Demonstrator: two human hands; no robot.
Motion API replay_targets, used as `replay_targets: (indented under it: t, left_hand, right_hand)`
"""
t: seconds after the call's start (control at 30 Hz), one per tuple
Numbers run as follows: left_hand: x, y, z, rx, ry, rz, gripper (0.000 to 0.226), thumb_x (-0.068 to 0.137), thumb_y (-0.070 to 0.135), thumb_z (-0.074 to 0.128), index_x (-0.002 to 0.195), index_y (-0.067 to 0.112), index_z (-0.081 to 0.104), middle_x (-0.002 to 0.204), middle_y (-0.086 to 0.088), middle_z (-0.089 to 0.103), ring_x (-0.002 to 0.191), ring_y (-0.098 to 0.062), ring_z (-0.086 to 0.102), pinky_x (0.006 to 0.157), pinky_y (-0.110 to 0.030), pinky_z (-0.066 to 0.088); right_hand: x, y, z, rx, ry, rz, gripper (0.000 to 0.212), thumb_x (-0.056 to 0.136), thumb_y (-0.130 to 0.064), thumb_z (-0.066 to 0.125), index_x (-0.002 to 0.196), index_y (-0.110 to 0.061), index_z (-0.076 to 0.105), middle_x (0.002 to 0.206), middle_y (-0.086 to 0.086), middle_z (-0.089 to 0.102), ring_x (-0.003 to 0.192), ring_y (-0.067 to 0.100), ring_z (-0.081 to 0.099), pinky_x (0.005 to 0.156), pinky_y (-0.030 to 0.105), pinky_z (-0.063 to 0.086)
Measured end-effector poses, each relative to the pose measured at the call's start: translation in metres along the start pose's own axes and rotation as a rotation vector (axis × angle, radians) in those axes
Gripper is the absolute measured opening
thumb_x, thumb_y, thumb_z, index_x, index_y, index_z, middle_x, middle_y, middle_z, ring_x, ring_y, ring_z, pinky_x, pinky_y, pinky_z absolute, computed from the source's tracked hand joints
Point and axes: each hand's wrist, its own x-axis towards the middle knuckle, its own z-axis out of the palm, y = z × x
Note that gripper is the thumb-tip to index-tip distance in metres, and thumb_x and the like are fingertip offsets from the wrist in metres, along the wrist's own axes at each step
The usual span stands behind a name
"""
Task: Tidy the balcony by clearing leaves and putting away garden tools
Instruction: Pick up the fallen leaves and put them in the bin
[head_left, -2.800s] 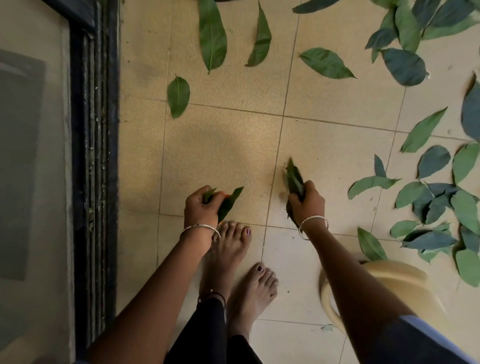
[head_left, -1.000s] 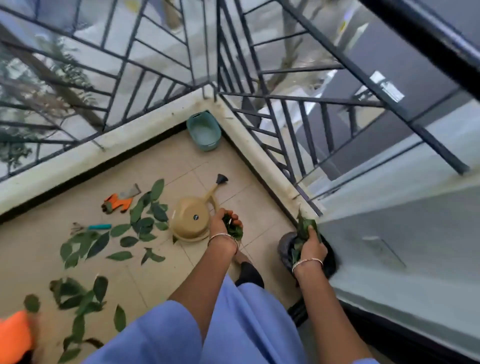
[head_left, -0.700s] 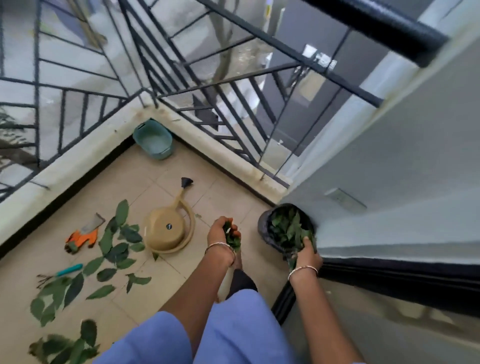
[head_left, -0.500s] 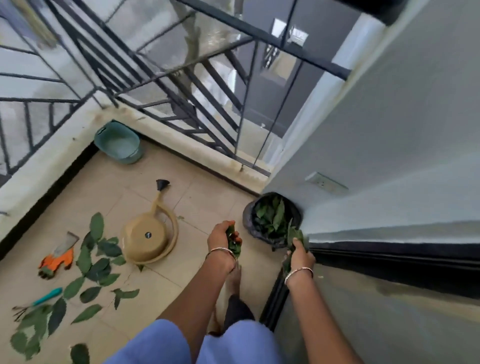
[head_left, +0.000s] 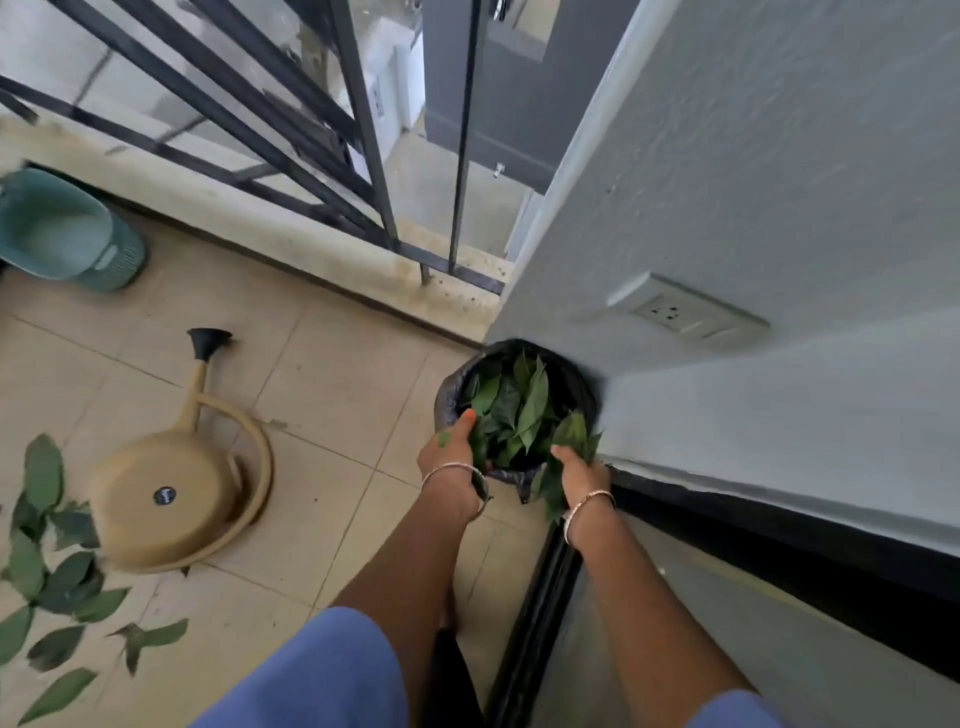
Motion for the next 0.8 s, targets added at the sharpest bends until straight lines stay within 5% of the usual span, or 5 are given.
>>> replay_targets:
  t: [0.13, 0.27, 0.43, 0.6, 0.8]
  left_hand:
    - [0.038, -0.015, 0.031, 0.003, -0.043, 0.055, 0.049, 0.074, 0.039, 0.082, 0.103, 0.005, 0.064, 0.101, -0.017, 0.068, 0.081, -0.029, 0.066, 0.064, -0.035, 0.058]
    - [0.062, -0.023, 0.050, 0.072, -0.136, 0.076, 0.067, 0.079, 0.046, 0.076, 0.133, 0.013, 0.051, 0.123, -0.011, 0.061, 0.101, -0.029, 0.062, 0.076, -0.038, 0.055]
    - [0.083, -0.032, 0.043, 0.176, -0.136, 0.038, 0.056, 0.085, 0.047, 0.063, 0.123, 0.007, 0.059, 0.119, -0.015, 0.065, 0.105, -0.032, 0.061, 0.097, -0.048, 0.049]
    - [0.065, -0.027, 0.009, 0.127, -0.005, 0.029, 0.024, 0.096, 0.030, 0.057, 0.078, 0.014, 0.059, 0.088, -0.009, 0.061, 0.085, -0.024, 0.055, 0.084, -0.039, 0.048]
    - [0.043, -0.018, -0.053, -0.139, 0.144, -0.048, 0.019, 0.096, 0.024, 0.053, 0.084, 0.013, 0.062, 0.084, -0.002, 0.058, 0.072, -0.014, 0.052, 0.064, -0.029, 0.041]
  right_hand:
    - [0.039, 0.000, 0.013, -0.022, -0.096, 0.038, 0.049, 0.078, -0.031, 0.075, 0.120, -0.013, 0.057, 0.114, 0.010, 0.064, 0.093, 0.029, 0.065, 0.066, 0.040, 0.058]
    - [0.062, -0.002, 0.023, -0.042, -0.174, 0.058, 0.040, 0.090, -0.022, 0.064, 0.127, -0.014, 0.051, 0.123, 0.009, 0.057, 0.108, 0.030, 0.058, 0.081, 0.044, 0.055]
    - [0.077, 0.001, 0.029, 0.031, -0.188, 0.050, 0.038, 0.099, -0.003, 0.045, 0.136, -0.012, 0.049, 0.123, 0.010, 0.054, 0.121, 0.029, 0.051, 0.100, 0.047, 0.046]
    - [0.077, 0.007, 0.032, 0.046, 0.053, -0.071, 0.028, 0.091, 0.003, 0.045, 0.098, -0.017, 0.063, 0.091, 0.013, 0.064, 0.086, 0.028, 0.061, 0.072, 0.037, 0.055]
    - [0.016, 0.021, 0.052, -0.185, 0.312, -0.332, 0.026, 0.087, -0.001, 0.047, 0.099, -0.015, 0.065, 0.093, 0.008, 0.068, 0.081, 0.024, 0.064, 0.069, 0.027, 0.048]
